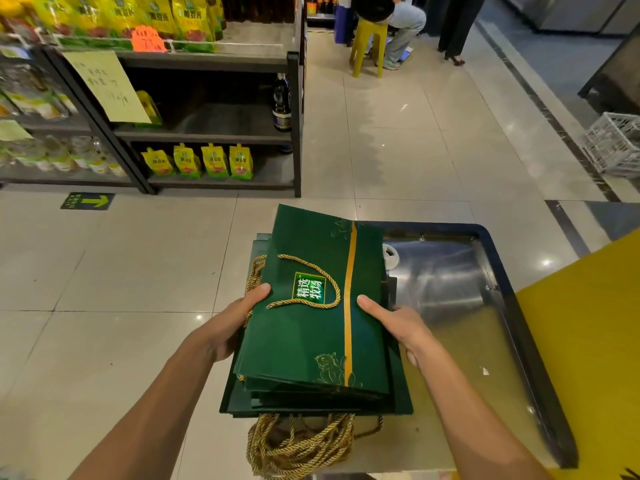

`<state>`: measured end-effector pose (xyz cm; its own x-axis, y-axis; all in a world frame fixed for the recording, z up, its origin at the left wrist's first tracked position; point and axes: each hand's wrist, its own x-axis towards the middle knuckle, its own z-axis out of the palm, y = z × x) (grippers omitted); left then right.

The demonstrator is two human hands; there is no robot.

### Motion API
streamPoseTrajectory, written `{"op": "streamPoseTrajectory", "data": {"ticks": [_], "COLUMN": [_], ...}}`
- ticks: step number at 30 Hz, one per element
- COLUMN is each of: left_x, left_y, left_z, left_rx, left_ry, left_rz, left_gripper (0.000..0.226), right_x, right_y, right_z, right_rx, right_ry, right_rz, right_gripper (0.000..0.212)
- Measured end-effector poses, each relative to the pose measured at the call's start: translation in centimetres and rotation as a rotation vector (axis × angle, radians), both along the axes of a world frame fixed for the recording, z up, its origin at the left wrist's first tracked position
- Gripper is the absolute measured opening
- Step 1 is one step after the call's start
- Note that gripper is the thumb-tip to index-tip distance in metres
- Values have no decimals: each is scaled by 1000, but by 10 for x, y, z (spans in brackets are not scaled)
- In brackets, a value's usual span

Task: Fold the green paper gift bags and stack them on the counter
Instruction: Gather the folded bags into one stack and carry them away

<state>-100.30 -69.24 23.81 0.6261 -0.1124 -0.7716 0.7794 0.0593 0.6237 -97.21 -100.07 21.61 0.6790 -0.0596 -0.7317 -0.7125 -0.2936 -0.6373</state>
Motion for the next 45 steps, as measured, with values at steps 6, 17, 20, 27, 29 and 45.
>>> {"op": "streamPoseTrajectory", "data": {"ticks": [6, 17, 20, 27, 29, 45], "left_x": [-2, -24, -39, -77, -86, -90], "left_y": [-6, -15, -10, 41, 64, 307], "left_z": [-1, 3, 6, 17, 24, 67], "left_rx": [-14, -40, -26, -38, -48, -32], "left_ry": [-8, -47, -64, -89, -100, -171], "left_rz": [50, 168, 188, 240, 253, 192], "left_gripper": [74, 64, 70, 71, 67, 76], "right_x": [10, -8, -15, -38, -42, -57], "right_y": [-6, 0, 6, 58, 83, 319], "right_z": [-1, -2, -2, 11, 16, 72], "right_rx": [106, 269, 295, 341, 337, 370], "right_ry": [81, -54, -67, -63, -78, -130], "right_rz": [39, -14, 0, 37, 51, -15], "right_gripper": [102, 86, 89, 71, 73, 67]}}
